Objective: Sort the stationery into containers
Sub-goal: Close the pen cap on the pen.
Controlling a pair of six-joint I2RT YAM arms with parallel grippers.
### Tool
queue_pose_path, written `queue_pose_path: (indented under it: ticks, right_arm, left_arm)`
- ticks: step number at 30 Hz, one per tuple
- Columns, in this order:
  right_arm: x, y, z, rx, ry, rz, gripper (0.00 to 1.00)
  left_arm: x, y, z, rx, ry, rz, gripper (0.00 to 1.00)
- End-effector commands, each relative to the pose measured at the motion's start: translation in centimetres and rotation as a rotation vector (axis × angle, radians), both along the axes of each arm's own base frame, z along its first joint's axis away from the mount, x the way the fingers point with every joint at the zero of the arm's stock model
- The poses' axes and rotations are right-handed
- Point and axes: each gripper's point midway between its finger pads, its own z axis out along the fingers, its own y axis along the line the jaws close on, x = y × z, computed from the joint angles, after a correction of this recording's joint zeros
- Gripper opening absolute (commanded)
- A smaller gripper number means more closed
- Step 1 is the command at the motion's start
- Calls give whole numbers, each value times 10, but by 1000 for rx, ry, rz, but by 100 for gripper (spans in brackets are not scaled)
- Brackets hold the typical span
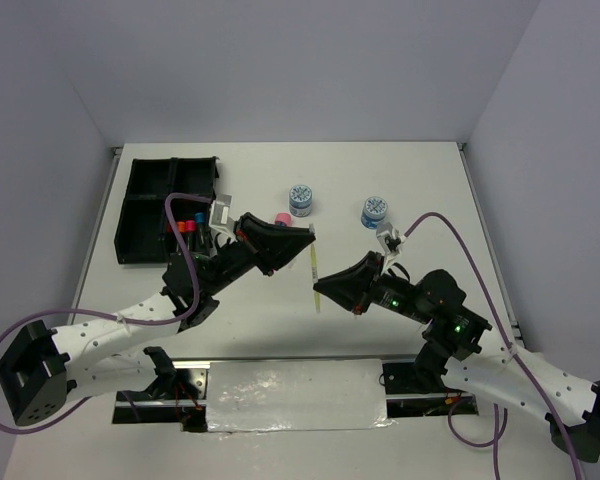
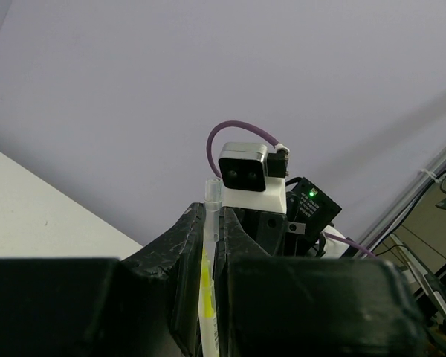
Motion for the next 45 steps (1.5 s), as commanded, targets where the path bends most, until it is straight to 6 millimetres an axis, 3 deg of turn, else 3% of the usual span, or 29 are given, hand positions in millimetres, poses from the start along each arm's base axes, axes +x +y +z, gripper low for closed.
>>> queue_pose_path:
  ticks: [1, 30, 45]
  right_arm:
    - [-2, -3, 27, 48, -52, -5, 0]
    - [2, -1, 34, 33, -74, -15, 0]
    - [10, -15, 59, 2, -152, -98, 0]
  left_arm:
    - [-8, 11, 18, -56, -64, 17, 0]
    - [-9, 1, 8, -44, -42, -29, 0]
    - [-14, -1, -10, 29, -25, -52, 0]
